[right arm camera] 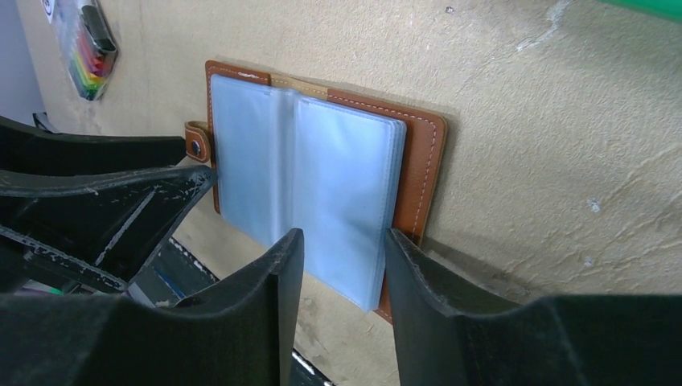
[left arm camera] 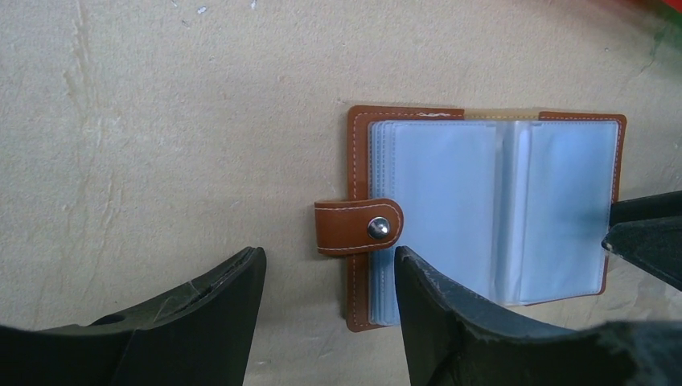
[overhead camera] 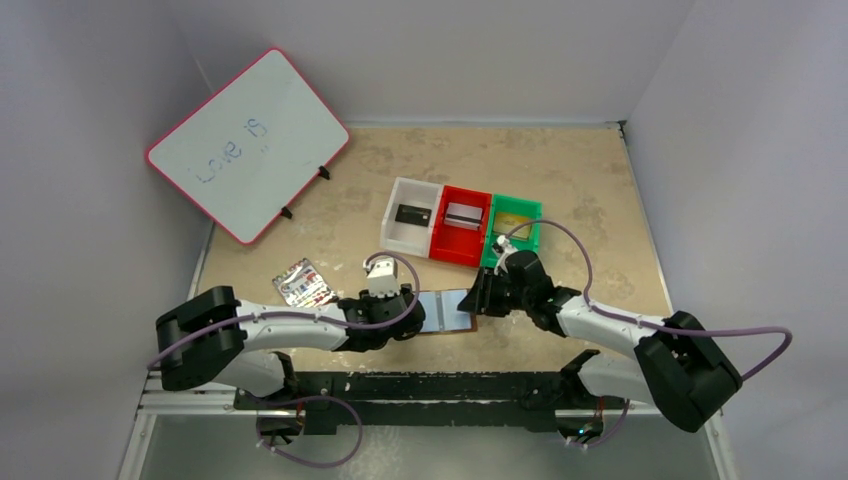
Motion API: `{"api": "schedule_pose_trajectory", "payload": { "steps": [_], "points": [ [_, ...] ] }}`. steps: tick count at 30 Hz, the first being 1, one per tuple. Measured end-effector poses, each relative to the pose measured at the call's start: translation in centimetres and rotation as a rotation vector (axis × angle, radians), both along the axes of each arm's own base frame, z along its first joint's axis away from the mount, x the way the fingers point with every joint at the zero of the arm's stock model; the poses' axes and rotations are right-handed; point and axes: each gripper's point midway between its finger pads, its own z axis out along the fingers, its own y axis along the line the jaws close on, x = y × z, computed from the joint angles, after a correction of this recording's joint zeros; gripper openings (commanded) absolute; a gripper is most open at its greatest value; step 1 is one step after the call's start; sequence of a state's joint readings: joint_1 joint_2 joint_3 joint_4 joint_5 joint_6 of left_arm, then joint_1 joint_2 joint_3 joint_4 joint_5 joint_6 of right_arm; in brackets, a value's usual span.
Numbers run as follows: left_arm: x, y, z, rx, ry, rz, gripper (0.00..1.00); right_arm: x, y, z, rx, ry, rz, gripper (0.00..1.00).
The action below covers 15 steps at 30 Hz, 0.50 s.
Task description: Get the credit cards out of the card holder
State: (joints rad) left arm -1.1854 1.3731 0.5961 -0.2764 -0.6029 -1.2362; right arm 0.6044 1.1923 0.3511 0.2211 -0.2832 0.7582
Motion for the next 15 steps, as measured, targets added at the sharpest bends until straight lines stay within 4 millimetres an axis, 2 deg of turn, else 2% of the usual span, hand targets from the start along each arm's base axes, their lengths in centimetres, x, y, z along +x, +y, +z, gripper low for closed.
{"api": "schedule_pose_trajectory", "payload": {
  "steps": [9,15],
  "points": [
    [0.0,-0.3,-0.2,0.011,0.005,-0.021,0.53,0.0,0.6,0.7,0.025,-0.006,0.024,0.36],
    [0.0,-0.6,-0.2,0.013,0.009,-0.028,0.5,0.1,0.8,1.2,0.03,-0.011,0.029,0.4]
  ]
}}
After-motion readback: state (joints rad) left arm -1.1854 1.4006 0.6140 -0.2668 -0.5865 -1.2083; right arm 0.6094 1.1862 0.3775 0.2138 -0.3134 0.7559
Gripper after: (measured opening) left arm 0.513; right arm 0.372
